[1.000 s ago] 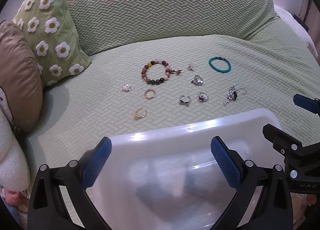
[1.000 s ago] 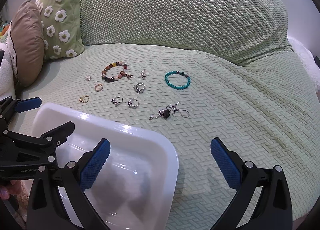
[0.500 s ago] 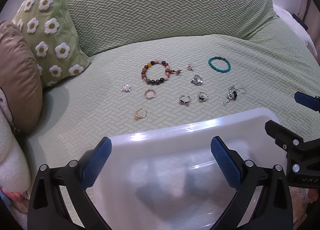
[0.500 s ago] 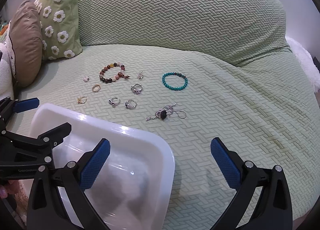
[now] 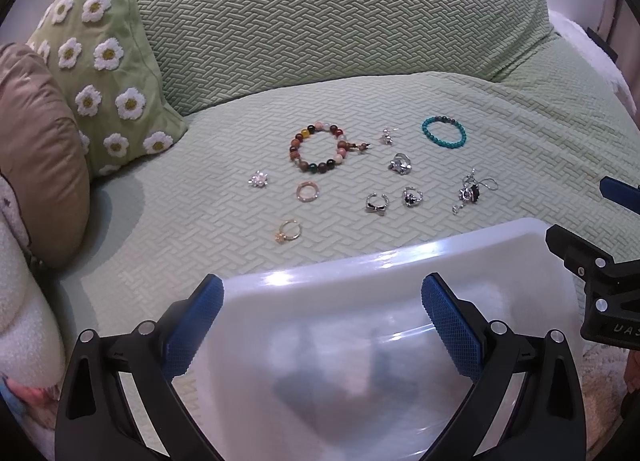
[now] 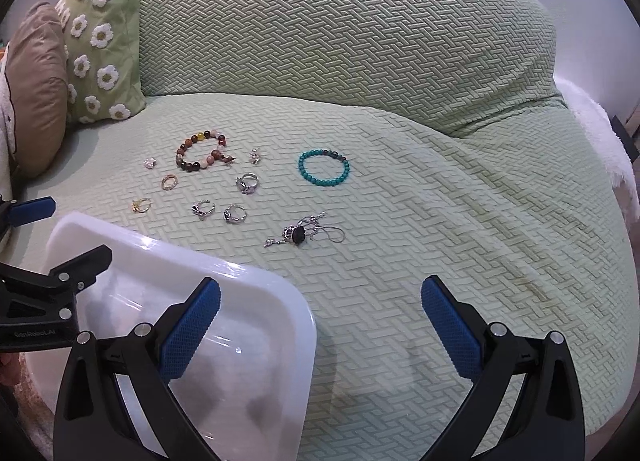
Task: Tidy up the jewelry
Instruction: 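Grasp the silver charm pendant with the right tool while the left tool grasps a silver flower charm, then carry both charms over the white tray and open both tools to drop them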
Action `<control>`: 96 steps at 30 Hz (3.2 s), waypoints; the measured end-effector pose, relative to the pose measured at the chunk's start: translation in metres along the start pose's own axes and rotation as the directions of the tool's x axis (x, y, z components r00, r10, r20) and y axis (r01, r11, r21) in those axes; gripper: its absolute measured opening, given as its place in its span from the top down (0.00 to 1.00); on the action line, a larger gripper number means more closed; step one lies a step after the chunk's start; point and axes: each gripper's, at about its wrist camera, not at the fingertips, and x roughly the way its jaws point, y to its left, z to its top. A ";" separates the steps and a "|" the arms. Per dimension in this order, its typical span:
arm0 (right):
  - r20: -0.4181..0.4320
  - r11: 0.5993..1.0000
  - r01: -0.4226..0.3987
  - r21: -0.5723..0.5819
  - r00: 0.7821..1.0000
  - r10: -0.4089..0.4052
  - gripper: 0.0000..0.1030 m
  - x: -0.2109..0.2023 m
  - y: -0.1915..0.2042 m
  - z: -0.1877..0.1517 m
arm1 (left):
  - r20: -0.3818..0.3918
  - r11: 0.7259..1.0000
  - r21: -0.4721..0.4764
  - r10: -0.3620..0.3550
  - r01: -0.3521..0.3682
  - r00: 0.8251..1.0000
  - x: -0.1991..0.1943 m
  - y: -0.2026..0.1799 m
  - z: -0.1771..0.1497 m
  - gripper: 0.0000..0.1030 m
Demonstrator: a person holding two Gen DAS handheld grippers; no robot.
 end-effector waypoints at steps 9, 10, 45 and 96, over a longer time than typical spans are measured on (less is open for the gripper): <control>-0.042 0.995 -0.068 0.077 0.997 0.071 0.04 0.009 -0.013 0.014 | -0.003 1.000 0.003 0.014 -0.014 1.000 -0.003 0.014 0.013 0.07; -0.043 0.994 -0.074 0.081 0.996 0.078 0.04 0.008 -0.014 0.016 | -0.008 1.000 0.009 0.018 -0.018 1.000 -0.004 0.016 0.017 0.07; -0.438 0.990 -0.141 0.020 0.889 0.135 0.44 0.153 0.003 0.080 | -0.401 0.992 -0.103 -0.105 0.069 0.910 0.164 0.093 0.092 0.52; -0.376 0.982 -0.186 0.036 0.908 0.185 0.84 0.142 0.000 0.074 | -0.273 0.972 -0.208 -0.162 0.106 0.948 0.130 0.132 0.122 0.90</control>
